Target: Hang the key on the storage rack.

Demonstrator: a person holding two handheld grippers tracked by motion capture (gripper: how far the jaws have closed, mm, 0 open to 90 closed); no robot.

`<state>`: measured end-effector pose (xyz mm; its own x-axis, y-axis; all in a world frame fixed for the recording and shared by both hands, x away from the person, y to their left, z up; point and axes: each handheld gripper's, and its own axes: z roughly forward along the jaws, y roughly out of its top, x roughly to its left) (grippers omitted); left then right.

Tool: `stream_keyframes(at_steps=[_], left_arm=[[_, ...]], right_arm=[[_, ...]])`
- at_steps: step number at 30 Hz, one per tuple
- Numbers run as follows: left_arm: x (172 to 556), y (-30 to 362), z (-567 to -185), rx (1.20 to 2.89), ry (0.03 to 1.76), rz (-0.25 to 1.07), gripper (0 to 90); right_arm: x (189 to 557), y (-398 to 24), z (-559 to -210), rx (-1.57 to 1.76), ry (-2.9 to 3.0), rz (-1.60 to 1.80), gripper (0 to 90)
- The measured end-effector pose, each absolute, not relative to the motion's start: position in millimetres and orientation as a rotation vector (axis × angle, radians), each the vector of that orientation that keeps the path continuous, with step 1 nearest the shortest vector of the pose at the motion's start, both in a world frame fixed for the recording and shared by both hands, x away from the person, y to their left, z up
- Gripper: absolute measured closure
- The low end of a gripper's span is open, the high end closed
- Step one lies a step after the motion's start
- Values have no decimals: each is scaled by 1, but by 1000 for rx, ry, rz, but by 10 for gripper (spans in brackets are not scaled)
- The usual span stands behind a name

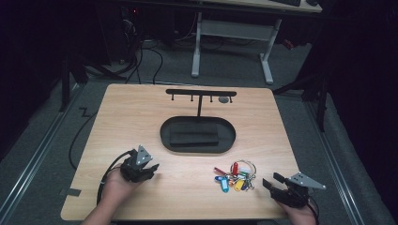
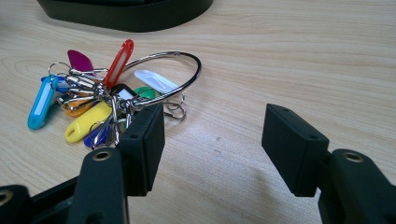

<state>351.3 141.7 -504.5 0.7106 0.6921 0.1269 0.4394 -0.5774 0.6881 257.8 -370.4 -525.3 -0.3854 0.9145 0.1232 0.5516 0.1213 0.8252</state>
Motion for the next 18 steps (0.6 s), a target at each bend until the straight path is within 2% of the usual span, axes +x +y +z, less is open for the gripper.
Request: stream_keyframes(at_steps=[12, 18], left_arm=[[301, 175, -521, 2134, 932, 471, 433], [294, 185, -519, 2104, 965, 477, 398]], right_arm=[[259, -370, -526, 1416, 1999, 1163, 397], [259, -363, -526, 1377, 2030, 1110, 395]])
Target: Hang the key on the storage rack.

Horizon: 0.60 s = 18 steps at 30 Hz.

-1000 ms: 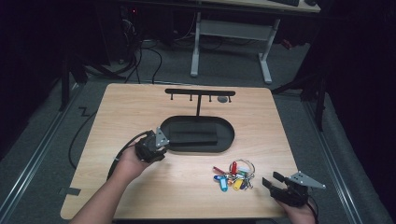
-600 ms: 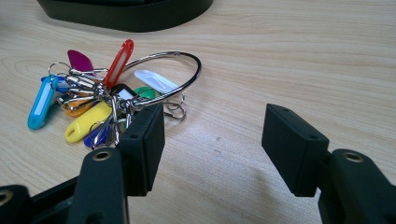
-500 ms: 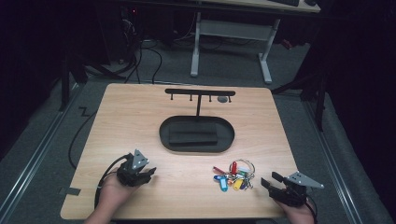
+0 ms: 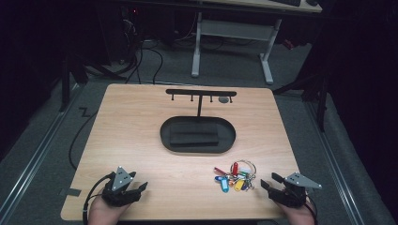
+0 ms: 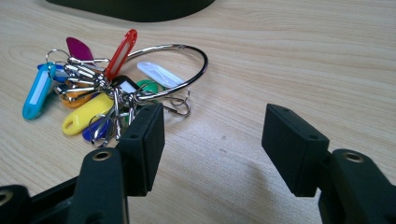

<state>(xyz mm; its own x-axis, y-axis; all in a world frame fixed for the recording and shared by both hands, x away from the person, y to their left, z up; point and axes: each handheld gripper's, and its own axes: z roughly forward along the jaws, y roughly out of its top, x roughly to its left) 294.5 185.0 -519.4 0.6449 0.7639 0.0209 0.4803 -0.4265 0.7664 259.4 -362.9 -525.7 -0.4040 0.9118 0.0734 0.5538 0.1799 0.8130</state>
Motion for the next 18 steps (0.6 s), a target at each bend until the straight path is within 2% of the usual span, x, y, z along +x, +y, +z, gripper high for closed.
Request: stream_keyframes(at_steps=[3, 10, 18], left_arm=[[296, 188, -520, 2098, 975, 445, 376], [292, 186, -518, 2129, 911, 487, 350], [286, 185, -517, 2139, 870, 475, 323]], right_arm=[[259, -358, -524, 1349, 2045, 1054, 393], [260, -343, -516, 1338, 2100, 893, 384], [274, -325, -506, 1370, 2229, 754, 378]])
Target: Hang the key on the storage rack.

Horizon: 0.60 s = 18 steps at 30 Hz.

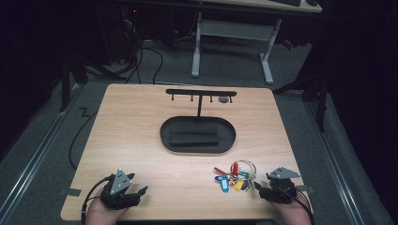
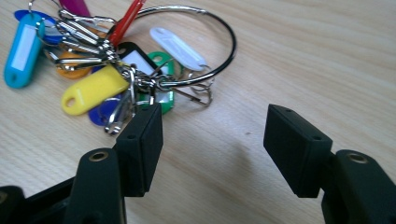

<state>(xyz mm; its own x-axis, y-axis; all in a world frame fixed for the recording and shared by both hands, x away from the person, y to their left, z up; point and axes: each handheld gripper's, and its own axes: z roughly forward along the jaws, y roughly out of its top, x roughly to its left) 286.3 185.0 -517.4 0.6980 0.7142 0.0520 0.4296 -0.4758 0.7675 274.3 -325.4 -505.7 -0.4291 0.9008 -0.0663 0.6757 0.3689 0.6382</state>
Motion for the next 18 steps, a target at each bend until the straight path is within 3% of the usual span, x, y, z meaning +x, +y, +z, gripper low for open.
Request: stream_keyframes(at_steps=[18], left_arm=[[281, 177, -517, 2162, 828, 474, 314]], right_arm=[[299, -321, -480, 1433, 2472, 510, 379]])
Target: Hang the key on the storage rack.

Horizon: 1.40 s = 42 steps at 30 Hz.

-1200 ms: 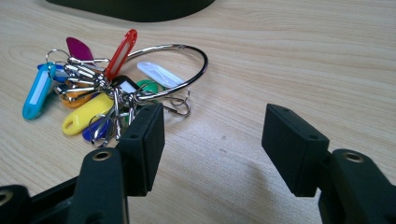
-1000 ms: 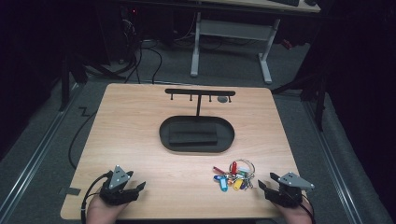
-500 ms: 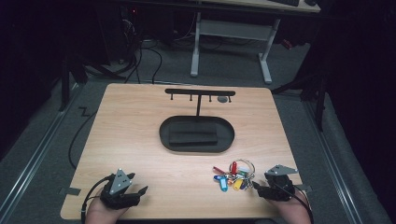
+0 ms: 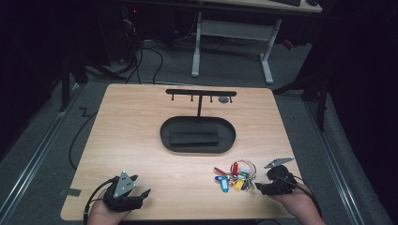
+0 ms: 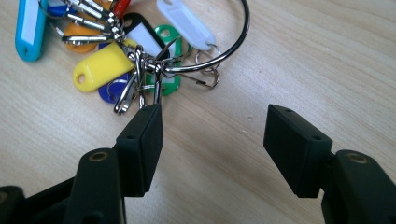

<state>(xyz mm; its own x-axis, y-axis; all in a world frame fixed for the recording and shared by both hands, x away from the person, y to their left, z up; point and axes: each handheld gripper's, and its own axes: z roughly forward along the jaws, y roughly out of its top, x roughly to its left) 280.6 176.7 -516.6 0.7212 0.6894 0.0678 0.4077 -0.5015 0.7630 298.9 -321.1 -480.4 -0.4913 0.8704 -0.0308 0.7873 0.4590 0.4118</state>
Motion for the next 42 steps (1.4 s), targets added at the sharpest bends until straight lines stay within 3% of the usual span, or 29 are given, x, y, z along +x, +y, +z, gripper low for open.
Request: stream_keyframes(at_steps=[22, 32, 35, 37, 42], left_arm=[[282, 180, -518, 2169, 825, 473, 310], [281, 179, -519, 2182, 815, 470, 310], [280, 180, -519, 2180, 819, 475, 310], [280, 181, -519, 2182, 818, 476, 310], [279, 183, -520, 2185, 819, 476, 311]], right_arm=[[318, -294, -452, 1300, 2647, 302, 388], [346, -284, -452, 1358, 2647, 299, 396], [356, -283, -460, 1395, 2637, 283, 425], [362, -284, -465, 1435, 2622, 283, 503], [377, -291, -474, 1537, 2578, 243, 548]])
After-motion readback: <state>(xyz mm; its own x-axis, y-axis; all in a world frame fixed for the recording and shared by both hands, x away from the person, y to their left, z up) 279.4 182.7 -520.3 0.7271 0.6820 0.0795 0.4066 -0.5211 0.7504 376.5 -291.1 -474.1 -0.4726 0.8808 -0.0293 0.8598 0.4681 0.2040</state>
